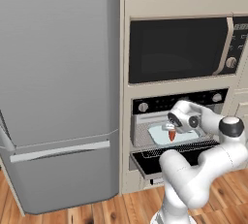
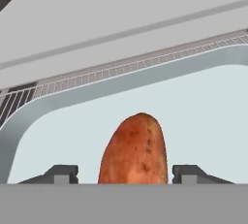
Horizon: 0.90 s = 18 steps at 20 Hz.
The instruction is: Place the sweet potato on the bottom rack of the oven.
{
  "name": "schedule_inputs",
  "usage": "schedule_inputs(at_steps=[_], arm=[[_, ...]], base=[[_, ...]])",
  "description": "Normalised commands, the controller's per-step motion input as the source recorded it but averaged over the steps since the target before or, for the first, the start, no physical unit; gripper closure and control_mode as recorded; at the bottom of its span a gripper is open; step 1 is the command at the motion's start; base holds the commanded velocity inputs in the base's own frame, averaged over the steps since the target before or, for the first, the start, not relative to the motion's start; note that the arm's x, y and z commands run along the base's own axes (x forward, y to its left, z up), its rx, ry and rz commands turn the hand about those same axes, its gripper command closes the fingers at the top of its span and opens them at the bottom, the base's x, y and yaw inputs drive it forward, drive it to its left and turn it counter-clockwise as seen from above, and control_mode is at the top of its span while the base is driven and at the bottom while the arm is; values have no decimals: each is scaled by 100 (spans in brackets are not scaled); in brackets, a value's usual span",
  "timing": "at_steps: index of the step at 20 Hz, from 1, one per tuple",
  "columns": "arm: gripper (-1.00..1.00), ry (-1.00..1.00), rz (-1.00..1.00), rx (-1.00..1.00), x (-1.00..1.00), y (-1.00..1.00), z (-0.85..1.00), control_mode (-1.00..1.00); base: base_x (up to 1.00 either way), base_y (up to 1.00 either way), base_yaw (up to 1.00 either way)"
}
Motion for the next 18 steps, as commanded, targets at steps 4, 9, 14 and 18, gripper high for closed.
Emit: schedule_inputs(at_steps=[4, 9, 14, 18], arm=[[-100, -4, 0, 0, 0, 0, 0, -100], [-100, -2, 0, 0, -1, 0, 4, -100], [-100, 0, 0, 0, -27, -9, 40, -100], [-100, 0, 0, 0, -49, -9, 46, -100]], base=[[0, 0, 0], [0, 0, 0], [0, 0, 0], [0, 0, 0]])
